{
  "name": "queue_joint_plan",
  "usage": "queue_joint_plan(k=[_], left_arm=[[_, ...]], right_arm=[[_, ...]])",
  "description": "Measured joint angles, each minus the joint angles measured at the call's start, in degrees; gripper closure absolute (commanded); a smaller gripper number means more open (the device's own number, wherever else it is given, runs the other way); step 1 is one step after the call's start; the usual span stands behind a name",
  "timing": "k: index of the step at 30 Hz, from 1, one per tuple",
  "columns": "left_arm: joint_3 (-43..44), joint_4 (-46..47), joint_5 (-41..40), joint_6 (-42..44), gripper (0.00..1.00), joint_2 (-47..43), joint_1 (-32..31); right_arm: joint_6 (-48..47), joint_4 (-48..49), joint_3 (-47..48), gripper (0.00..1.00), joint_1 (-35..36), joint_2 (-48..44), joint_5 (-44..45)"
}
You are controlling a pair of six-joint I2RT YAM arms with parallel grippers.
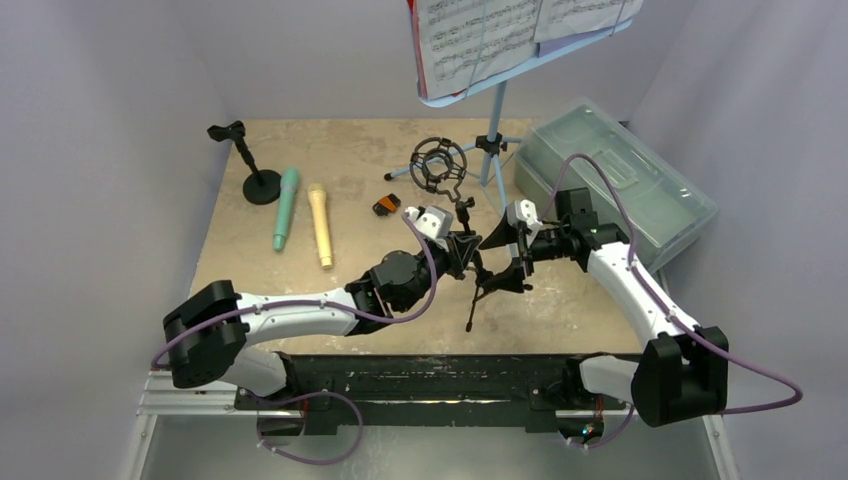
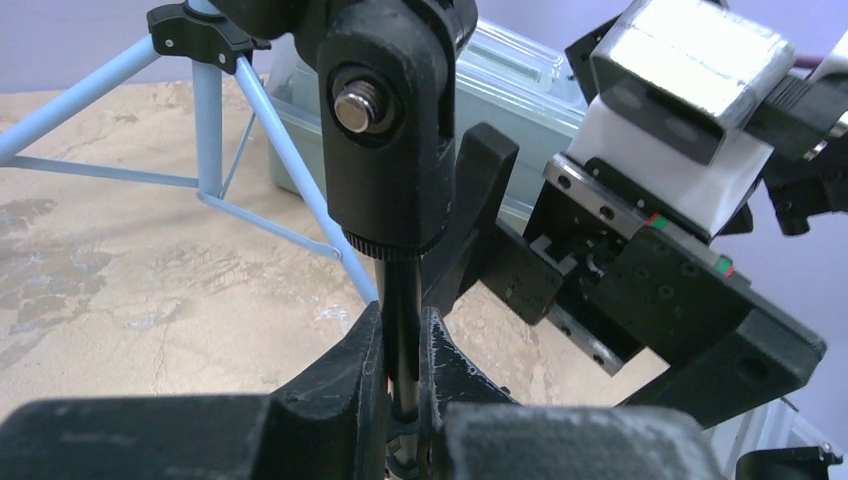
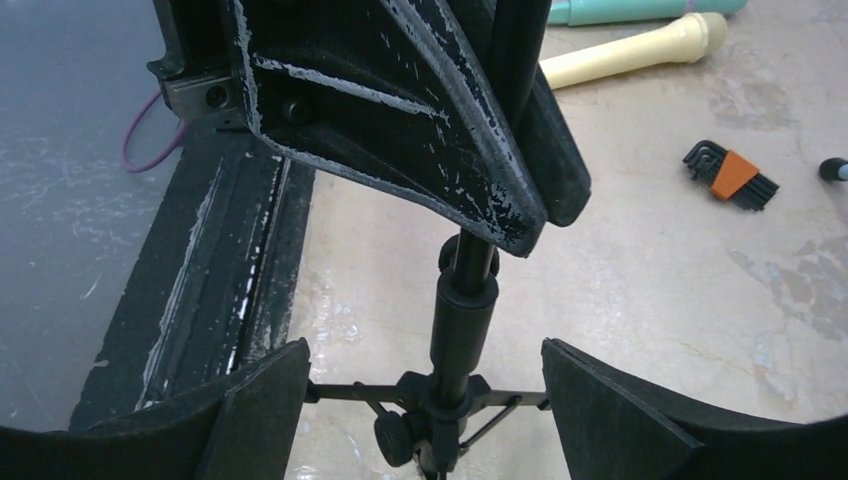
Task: Pack up the instrument practice props
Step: Unscrew the knob on the microphone stand.
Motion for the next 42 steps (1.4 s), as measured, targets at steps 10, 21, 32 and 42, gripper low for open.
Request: queue_joint_plan(k=[10,21,32,42], left_arm=[[0.61,1.18,-3.34,-1.29,1.00,0.76,-1.70],[0.61,1.33,-3.74,-1.51,0.97,0.76,-2.14],[-3.26,3.56,3.93,0.11,0.15,-8.11,-2.10],[-14.69,-3.23,14.91,7.67,0.15,-23.87,-2.12]], right_arm=[[5.22,4.63,-1.20,0.56,2.10,0.00,0.57],[8.24,6.80,-1.20,1.00,2.40,0.00,2.58],[8.24,1.25,0.63,1.00,2.78,0.81,1.44],[1.44,-4.31,0.66,1.00,2.78,0.74,-1.31]])
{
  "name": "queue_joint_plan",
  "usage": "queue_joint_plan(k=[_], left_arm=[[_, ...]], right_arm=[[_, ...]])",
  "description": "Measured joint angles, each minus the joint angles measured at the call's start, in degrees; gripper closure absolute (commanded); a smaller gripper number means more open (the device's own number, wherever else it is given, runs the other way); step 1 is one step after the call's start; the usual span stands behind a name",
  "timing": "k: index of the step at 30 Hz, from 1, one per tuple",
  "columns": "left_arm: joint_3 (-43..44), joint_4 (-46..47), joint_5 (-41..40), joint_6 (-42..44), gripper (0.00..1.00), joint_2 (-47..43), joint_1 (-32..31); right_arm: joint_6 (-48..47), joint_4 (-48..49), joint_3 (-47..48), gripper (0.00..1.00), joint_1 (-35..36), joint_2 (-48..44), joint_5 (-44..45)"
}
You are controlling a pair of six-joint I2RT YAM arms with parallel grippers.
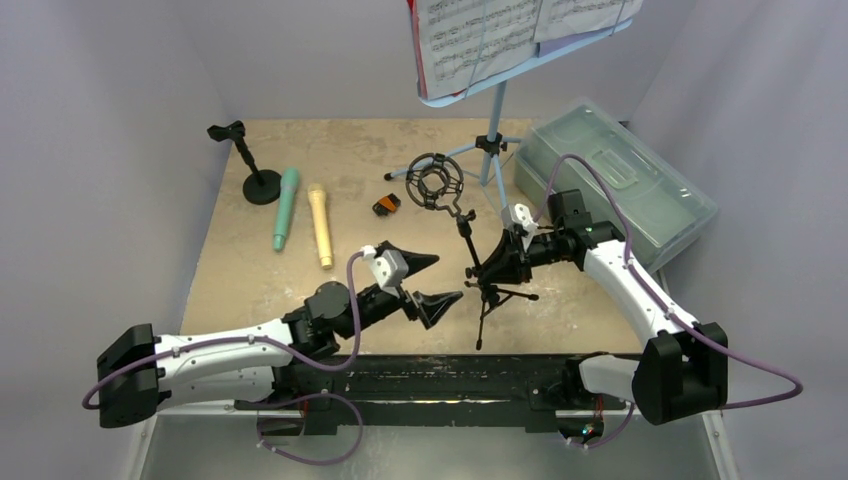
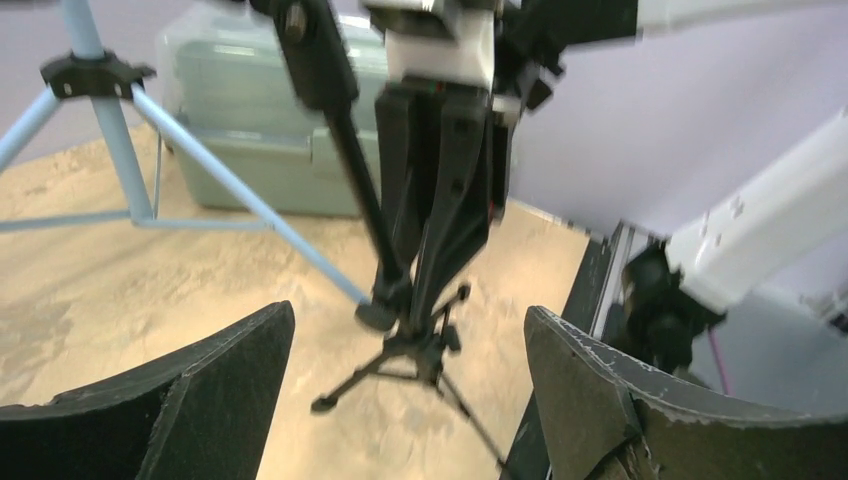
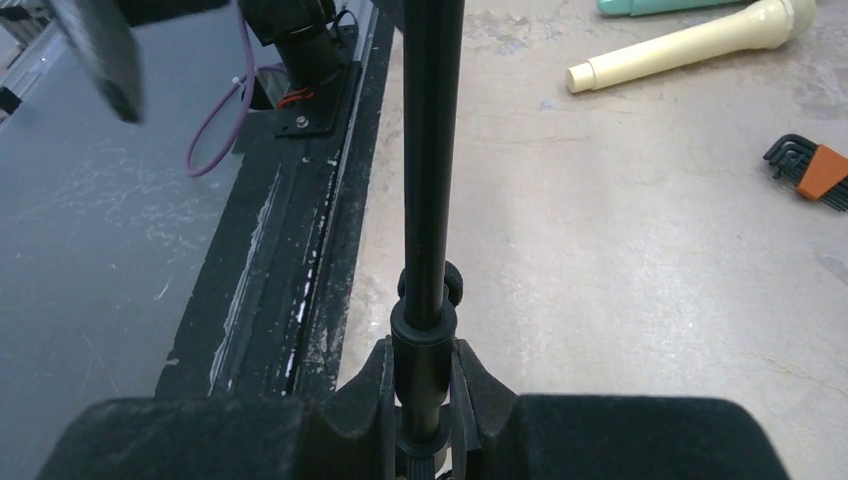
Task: Pack up the instrument practice props
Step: Unscrew the knob on the microphone stand.
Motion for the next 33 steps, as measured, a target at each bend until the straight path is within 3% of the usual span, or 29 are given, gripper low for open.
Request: queue_joint_plan(k=[7,15,28,33], left_arm=[[-10.99,1.22,4.00,6.45,0.14,-4.92,0.00],[-12.35,8.57,6.38,12.46,0.17,1.86,0.00],[-8.68,20.81,10.27,14.82,0.44,15.50,3.17],[-8.20,27.26,14.12,12.48,0.47,19.71,5.55]], right_arm=[[-7.67,-4.94,0.00,1.00,0.00,0.00,-1.73],[-13.46,-8.44,0.00,1.00,0.00,0.00,-3.26],[-16.81,-10.40,0.00,1.00,0.00,0.00,-4.26],[-17.16,-10.73,0.00,1.00,0.00,0.00,-4.28]])
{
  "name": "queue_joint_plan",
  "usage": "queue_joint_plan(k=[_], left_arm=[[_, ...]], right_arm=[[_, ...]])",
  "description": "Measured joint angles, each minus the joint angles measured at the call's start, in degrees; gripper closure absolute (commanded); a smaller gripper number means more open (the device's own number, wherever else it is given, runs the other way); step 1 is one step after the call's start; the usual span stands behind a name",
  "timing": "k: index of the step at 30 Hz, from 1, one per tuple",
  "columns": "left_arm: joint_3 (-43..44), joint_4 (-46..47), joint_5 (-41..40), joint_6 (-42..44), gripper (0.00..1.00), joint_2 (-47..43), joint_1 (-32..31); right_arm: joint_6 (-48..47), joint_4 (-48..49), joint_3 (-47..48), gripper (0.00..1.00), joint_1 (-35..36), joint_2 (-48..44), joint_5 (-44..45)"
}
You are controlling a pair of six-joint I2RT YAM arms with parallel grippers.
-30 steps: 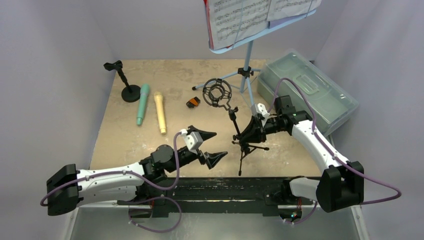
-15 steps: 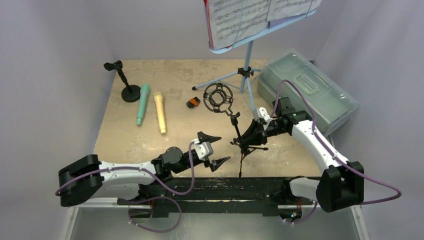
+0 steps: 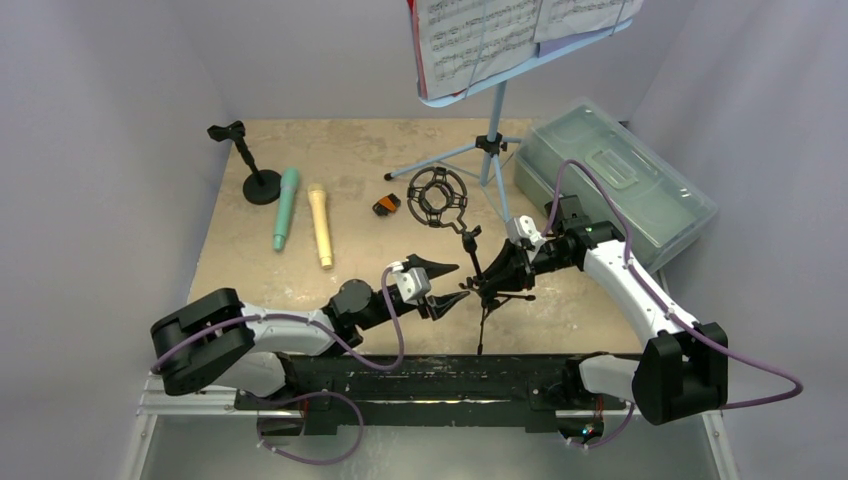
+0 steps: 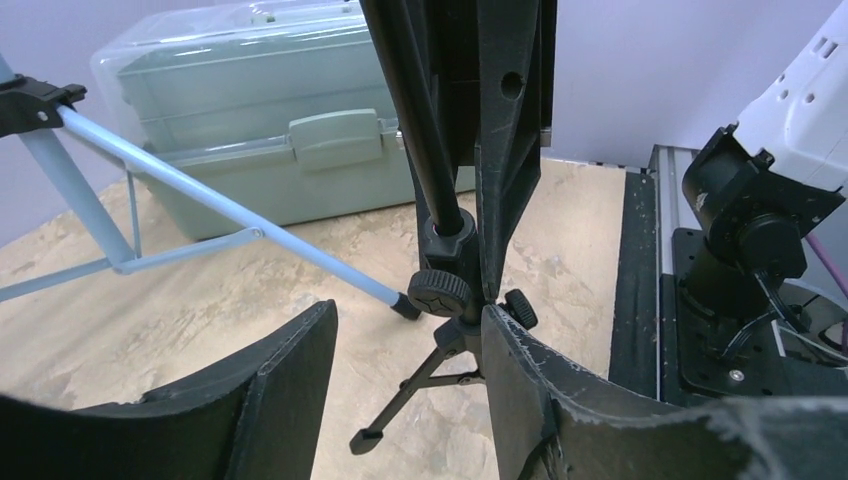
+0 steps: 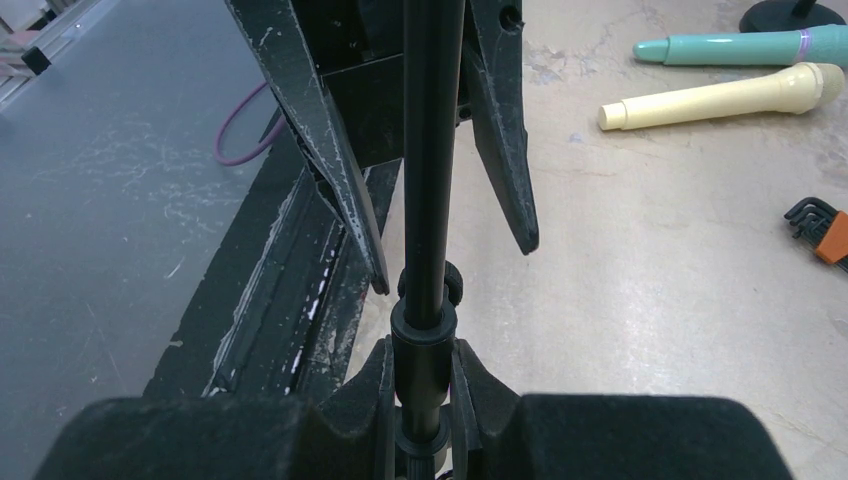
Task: Pack up the instrument practice props
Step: Unscrew the knob on the microphone stand.
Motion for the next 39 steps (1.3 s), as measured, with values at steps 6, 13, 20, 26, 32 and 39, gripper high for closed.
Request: queue_joint_plan(k=[6,13,20,26,32,39], left_arm=[[0.07,7.15,4.24,-2.56,0.51,4.87,1.14],[1.38,11.93,7.96,-4.90,0.70,8.59,1.44],[1.62,12.85,9.29,-6.60,1.00,9.09,2.25],[3.30,6.54,7.43,-14.01,1.00,7.28,2.47],[6.19,-4.15,1.31,-37.22,1.00,5.62,2.80],[6.08,-7.15,-5.57,-66.53,1.00,5.44,2.71]], right_arm=[[-0.13,-0.35,0.00,1.00,0.00,0.00,-0.02],[-0.13,-0.55,0.00,1.00,0.00,0.02,0.00],[-0.35,-0.98,0.00,1.00,0.02,0.02,-0.24],[-0.48,-0.94,0.00,1.00,-0.15,0.02,0.50],[1.79,0.61,0.02,1.00,-0.76,0.02,3.06],[6.71,3.63,0.00,1.00,-0.70,0.00,3.91]])
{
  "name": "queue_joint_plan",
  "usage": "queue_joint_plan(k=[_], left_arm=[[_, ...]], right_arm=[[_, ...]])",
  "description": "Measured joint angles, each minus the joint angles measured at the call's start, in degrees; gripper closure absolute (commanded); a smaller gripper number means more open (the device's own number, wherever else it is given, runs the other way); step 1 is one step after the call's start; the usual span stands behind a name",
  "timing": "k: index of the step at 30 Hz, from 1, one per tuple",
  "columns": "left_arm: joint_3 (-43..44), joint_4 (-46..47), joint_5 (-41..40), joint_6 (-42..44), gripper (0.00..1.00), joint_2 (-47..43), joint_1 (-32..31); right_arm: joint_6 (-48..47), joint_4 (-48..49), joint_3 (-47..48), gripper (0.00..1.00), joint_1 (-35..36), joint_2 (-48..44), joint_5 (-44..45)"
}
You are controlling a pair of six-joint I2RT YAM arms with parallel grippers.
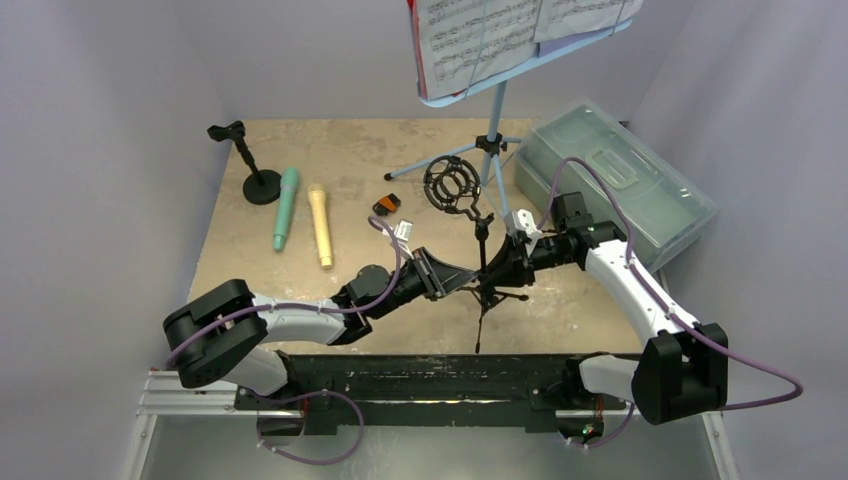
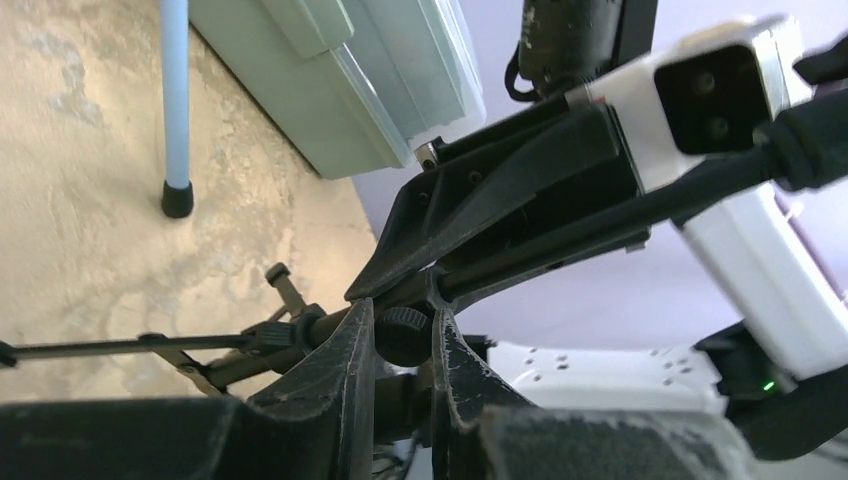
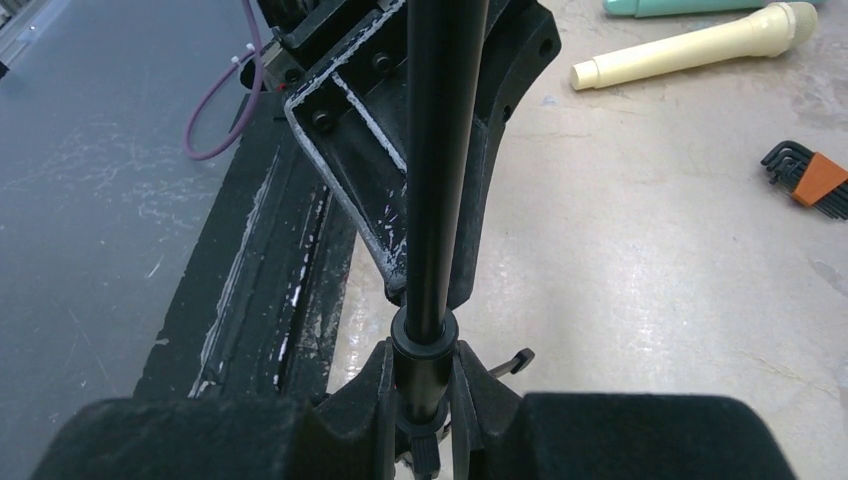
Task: Pack up the instrument practice props
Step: Unscrew the knob on the microphone stand.
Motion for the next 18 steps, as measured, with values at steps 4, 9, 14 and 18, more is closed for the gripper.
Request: queue_joint_plan(k=[4,9,14,18], left_arm=[[0.00,-0.81,-2.01,-7.76,0.91,0.00,0.00],[-0.50,-1.01,-2.58,-8.83,0.44,-0.46,0.00],[-2.34,-4.74,-2.60,-3.15,0.16,-6.25,0.09],[-3.96,-9.16,-2.64,7.28,0.09,-12.87,0.15]], right_arm=[[1.03,1.64,0.00,1.00,0.00,-0.04,-0.02],[1.33,2.21,0.00,1.00,0.17,-0.07,-0.26],[1.33,2.84,-0.02,1.00,0.72,-0.07,-0.15],[1.22,2.89,-0.02,1.00,0.72,-0.07,-0.15]])
